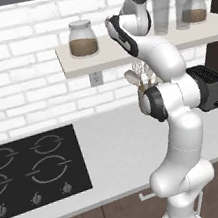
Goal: Gather all objects into one cabinet and sort the glasses and bowls to opposite sides.
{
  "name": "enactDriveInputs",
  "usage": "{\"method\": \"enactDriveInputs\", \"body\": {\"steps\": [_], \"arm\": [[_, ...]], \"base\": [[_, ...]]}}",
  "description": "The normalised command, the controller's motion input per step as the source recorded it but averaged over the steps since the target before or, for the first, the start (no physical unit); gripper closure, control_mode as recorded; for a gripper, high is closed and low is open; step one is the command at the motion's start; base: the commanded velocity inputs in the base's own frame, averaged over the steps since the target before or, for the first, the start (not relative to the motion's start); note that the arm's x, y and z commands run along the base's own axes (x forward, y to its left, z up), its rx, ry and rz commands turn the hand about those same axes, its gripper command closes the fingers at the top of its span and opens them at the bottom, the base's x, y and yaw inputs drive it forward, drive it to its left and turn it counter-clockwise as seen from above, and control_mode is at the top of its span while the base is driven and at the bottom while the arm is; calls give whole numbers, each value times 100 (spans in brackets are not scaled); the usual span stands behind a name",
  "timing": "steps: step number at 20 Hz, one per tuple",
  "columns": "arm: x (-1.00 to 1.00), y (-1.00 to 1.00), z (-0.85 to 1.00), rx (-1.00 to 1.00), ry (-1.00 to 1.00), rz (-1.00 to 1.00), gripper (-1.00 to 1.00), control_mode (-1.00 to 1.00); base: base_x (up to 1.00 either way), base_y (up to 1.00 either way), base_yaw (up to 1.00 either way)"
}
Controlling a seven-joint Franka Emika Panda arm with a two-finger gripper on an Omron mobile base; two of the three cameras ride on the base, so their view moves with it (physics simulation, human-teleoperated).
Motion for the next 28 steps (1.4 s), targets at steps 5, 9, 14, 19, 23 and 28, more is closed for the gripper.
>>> {"method": "enactDriveInputs", "body": {"steps": [5,9,14,19,23,28], "arm": [[1,0,-8,0,0,0,100,-100],[0,0,-11,0,0,0,100,-100],[-17,0,1,0,-9,0,100,-100],[-84,0,1,0,-21,0,100,-100],[-100,0,-1,0,-18,-3,100,-100],[-100,0,-6,0,-15,-3,100,-100]], "base": [[0,0,0],[0,0,0],[0,0,0],[0,0,0],[0,0,0],[0,0,0]]}}
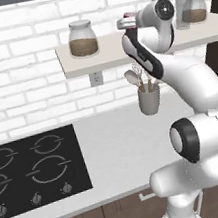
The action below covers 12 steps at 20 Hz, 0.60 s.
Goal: Gather all objects into one cabinet and sort the glasses and bowls to opposite sides.
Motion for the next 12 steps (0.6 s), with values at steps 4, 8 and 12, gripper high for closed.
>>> {"method": "enactDriveInputs", "body": {"steps": [4,8,12], "arm": [[-100,0,0,0,-4,-2,100,-100],[-100,0,17,0,4,0,100,-100],[-100,0,44,0,21,0,100,-100]], "base": [[0,0,0],[0,0,0],[0,0,0]]}}
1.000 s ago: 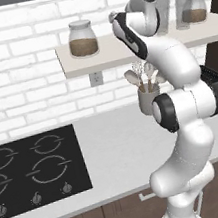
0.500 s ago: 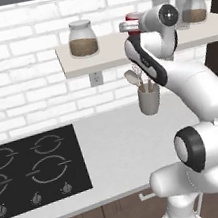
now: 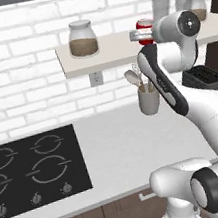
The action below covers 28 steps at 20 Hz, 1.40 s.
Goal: Gather all objects into one cabinet and sort the glasses and bowls to opposite sides.
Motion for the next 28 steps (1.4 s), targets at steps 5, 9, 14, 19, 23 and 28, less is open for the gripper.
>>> {"method": "enactDriveInputs", "body": {"steps": [5,9,14,19,23,28], "arm": [[-100,0,22,0,20,0,100,-100],[-100,0,-7,0,10,0,100,-100],[-87,0,-82,0,0,7,100,-100],[-62,0,-100,0,6,10,100,-100],[-54,8,-62,-2,7,4,100,-100],[-37,22,-4,-3,5,-3,100,-100]], "base": [[0,0,0],[0,0,0],[0,0,0],[0,0,0],[0,0,0],[0,0,0]]}}
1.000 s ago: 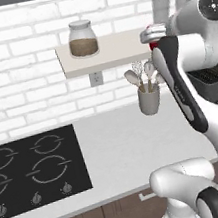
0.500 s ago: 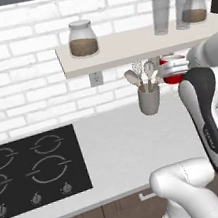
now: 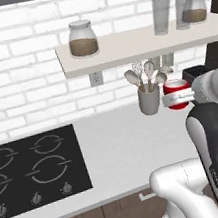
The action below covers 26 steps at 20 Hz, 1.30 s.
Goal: Gather all objects into one cabinet and sort the glasses and bowls to opposite sides.
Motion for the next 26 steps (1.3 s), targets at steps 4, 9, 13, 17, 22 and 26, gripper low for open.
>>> {"method": "enactDriveInputs", "body": {"steps": [4,9,13,17,22,26], "arm": [[-33,33,0,-6,5,-5,100,-100],[-38,29,0,-5,2,-5,100,100],[0,0,0,0,0,0,100,100],[0,0,0,0,0,0,100,100],[0,0,0,0,0,0,100,100],[0,0,0,0,0,0,100,100]], "base": [[0,0,0],[-13,9,-2],[-81,52,-10],[-90,64,-3],[-81,92,2],[-74,100,7]]}}
